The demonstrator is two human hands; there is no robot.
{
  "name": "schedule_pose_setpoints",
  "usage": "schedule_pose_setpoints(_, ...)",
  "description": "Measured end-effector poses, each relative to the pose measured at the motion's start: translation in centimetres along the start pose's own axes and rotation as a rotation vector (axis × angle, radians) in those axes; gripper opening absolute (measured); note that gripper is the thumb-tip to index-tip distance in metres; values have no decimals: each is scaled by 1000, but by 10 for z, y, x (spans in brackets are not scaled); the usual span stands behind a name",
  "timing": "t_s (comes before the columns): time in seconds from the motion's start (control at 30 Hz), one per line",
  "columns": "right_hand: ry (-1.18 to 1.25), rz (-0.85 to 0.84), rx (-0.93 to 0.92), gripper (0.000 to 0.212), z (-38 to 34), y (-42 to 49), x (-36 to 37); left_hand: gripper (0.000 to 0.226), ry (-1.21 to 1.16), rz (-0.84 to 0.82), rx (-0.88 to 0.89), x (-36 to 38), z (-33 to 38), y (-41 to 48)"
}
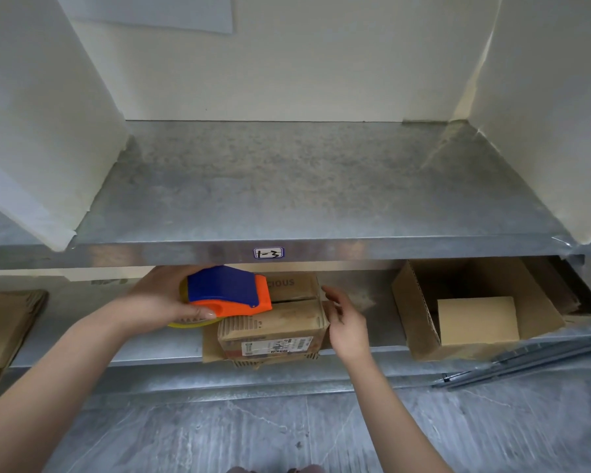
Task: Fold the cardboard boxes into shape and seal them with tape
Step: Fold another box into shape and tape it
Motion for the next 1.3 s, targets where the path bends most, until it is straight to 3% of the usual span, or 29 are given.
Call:
schedule_pose_setpoints(0.07, -46, -53, -94, 39, -5, -8, -1, 79, -11, -8, 6, 1, 1, 0)
schedule_pose_setpoints(0.17, -224, -207, -137, 80, -3, -18, 3, 80, 12, -15, 26, 0, 4, 1)
schedule_pose_setpoints(0.23, -351, -254, -146, 94, -4, -20, 4, 80, 37, -11, 54, 0, 9, 1)
schedule_pose_setpoints(0.33, -321, -245, -196, 96, -15, -12, 0, 79, 52, -17, 83, 0, 13, 0)
schedule_pose_setpoints(0.43, -334, -345, -247, 101, -28, -10, 7, 80, 79, -28, 84, 0, 10, -1)
schedule_pose_setpoints(0.67, -393, -374, -197, 92, -26, -9, 16, 86, 148, 5, 96, -7, 15, -19)
schedule_pose_setpoints(0.93, -381, -409, -168, 87, -29, -4, 18, 82, 198, 63, 92, -35, -22, -44)
schedule_pose_setpoints(1.3, -404, -432, -154, 94, -31, -7, 22, 84, 121, -14, 55, -54, -80, -48)
Point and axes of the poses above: each hand's wrist, its own y-axis towards the middle knuckle, its own x-axis out of the palm, z = x × y, the point moved 7 cm from there along y, towards the middle knuckle, and after that the axes turned 7 degrees about z, right-handed, at the moved point
